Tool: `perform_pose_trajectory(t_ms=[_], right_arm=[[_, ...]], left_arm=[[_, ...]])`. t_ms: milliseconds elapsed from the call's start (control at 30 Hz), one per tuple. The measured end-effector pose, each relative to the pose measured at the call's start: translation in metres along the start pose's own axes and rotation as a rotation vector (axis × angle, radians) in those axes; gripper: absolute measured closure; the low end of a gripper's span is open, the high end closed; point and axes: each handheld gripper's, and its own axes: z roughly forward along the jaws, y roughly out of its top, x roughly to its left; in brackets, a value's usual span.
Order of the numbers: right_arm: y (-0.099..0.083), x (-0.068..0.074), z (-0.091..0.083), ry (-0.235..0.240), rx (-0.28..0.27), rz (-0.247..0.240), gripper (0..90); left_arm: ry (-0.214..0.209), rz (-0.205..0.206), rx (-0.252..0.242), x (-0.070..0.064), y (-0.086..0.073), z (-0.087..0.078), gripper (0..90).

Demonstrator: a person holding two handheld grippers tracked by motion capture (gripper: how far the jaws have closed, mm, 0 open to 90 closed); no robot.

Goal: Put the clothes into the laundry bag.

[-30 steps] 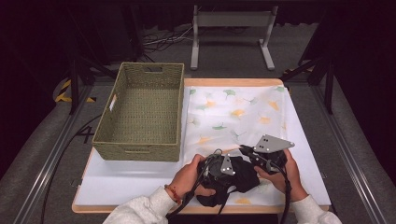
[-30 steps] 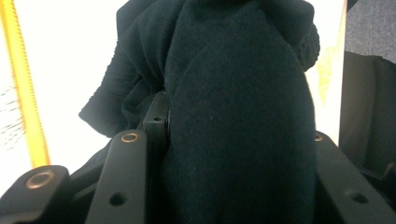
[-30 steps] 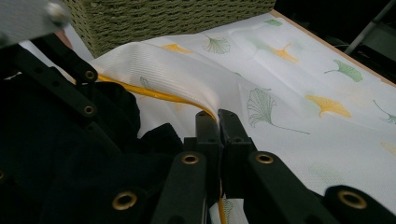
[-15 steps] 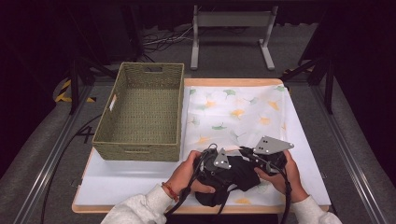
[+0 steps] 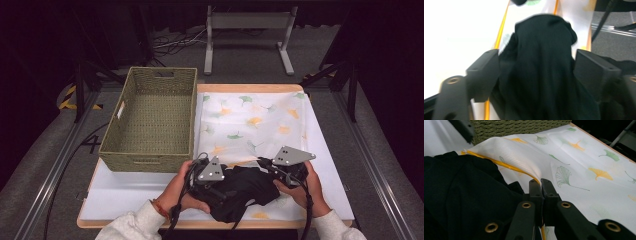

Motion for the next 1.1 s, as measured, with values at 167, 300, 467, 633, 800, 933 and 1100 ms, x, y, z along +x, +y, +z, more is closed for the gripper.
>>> perform_pose_trajectory(t_ms=[167, 300, 467, 633, 800, 933, 1100], right_arm=[[0.0, 0.0, 0.0, -0.001, 0.0, 0.001, 88.6], [0.001, 0.001, 0.001, -0.001, 0.002, -0.002, 88.6], [0.001, 0.003, 0.003, 0.005, 0.006, -0.009, 88.5], [0.001, 0.005, 0.003, 0.01, 0.007, -0.014, 88.5], [0.002, 0.006, 0.002, 0.017, 0.002, -0.021, 88.5], [0.003, 0.006, -0.001, 0.023, -0.011, -0.018, 88.5], [0.004, 0.006, -0.003, 0.028, -0.019, -0.019, 88.5]], left_arm=[[-0.022, 0.005, 0.043, -0.008, -0.024, 0.003, 31.0], [0.028, 0.034, 0.06, -0.013, -0.034, 0.02, 34.9], [0.053, 0.009, 0.062, -0.008, -0.034, 0.03, 41.5], [0.058, -0.001, 0.09, -0.002, -0.031, 0.036, 57.3], [0.096, -0.002, 0.111, 0.0, -0.021, 0.039, 69.0], [0.127, -0.027, 0.091, 0.005, -0.016, 0.045, 70.3], [0.164, -0.043, 0.089, 0.01, -0.01, 0.054, 70.3]])
